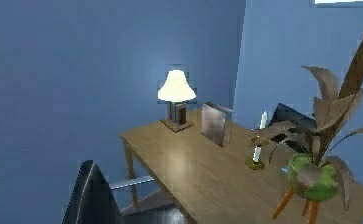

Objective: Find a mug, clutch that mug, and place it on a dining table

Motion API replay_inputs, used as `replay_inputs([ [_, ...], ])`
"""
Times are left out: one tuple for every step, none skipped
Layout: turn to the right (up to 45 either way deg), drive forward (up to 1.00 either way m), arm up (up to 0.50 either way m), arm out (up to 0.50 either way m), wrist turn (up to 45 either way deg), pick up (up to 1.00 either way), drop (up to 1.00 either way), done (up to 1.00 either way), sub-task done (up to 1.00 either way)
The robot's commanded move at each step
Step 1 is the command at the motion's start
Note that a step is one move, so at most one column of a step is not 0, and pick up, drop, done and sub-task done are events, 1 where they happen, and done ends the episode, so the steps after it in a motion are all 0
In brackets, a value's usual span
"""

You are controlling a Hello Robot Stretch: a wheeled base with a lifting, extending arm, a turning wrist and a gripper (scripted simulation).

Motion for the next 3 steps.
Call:
replay_inputs([
  [-18.0,0.0,0.0,0.0,0.0,0.0,0.0,0.0,0.0],
  [45.0,0.0,0.0,0.0,0.0,0.0,0.0,0.0,0.0],
  [30.0,0.0,0.0,0.0,0.0,0.0,0.0,0.0,0.0],
])
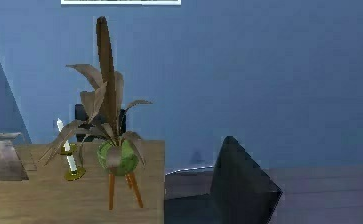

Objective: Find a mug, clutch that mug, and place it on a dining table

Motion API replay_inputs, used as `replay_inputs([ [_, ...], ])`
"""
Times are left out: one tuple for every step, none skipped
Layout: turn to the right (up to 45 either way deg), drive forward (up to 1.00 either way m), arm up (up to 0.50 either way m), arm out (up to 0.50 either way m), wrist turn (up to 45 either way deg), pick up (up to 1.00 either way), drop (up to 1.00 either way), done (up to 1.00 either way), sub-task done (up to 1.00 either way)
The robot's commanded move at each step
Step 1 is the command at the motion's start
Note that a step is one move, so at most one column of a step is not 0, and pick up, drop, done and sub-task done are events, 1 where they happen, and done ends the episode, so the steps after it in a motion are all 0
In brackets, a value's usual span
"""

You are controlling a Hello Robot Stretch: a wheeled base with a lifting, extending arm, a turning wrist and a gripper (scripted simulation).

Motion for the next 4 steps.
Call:
replay_inputs([
  [0.0,0.15,0.0,0.0,0.0,0.0,0.0,0.0,0.0],
  [-45.0,0.0,0.0,0.0,0.0,0.0,0.0,0.0,0.0],
  [-45.0,0.0,0.0,0.0,0.0,0.0,0.0,0.0,0.0],
  [-45.0,0.0,0.0,0.0,0.0,0.0,0.0,0.0,0.0],
])
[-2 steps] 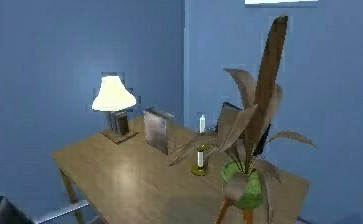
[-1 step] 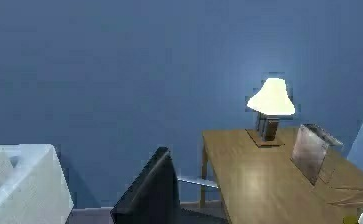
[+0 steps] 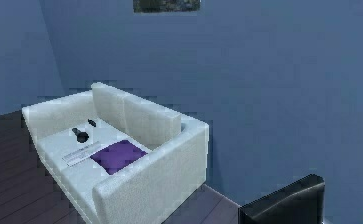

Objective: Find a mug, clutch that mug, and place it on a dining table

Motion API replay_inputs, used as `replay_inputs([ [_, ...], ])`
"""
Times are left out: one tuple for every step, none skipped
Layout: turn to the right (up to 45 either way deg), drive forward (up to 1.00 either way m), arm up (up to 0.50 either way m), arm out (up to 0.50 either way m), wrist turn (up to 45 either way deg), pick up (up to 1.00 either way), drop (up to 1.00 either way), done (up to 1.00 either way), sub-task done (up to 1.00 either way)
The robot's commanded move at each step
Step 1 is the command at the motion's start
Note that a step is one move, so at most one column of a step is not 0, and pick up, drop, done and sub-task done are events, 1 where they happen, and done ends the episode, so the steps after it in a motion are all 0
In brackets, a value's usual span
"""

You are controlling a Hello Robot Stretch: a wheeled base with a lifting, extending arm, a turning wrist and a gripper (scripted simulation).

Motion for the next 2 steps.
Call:
replay_inputs([
  [0.0,0.0,0.0,0.48,0.0,0.0,0.0,0.0,0.0],
  [0.0,0.0,0.0,0.0,45.0,0.0,0.0,0.0,0.0],
])
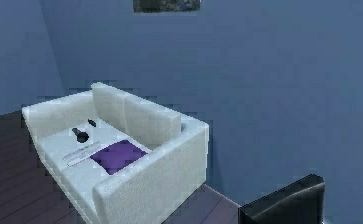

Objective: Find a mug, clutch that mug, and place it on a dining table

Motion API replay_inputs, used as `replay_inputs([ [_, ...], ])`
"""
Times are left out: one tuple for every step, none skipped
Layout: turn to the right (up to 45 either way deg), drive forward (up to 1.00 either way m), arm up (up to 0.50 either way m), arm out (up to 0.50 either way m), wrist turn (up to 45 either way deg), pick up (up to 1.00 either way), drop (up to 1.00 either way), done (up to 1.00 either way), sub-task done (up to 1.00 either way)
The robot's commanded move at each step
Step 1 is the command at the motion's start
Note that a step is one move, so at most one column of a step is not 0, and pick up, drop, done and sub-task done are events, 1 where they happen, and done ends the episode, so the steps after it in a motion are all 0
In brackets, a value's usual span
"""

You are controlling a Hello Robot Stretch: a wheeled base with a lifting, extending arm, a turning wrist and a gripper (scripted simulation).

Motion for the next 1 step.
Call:
replay_inputs([
  [0.0,0.0,0.0,0.0,45.0,0.0,0.0,0.0,0.0],
])
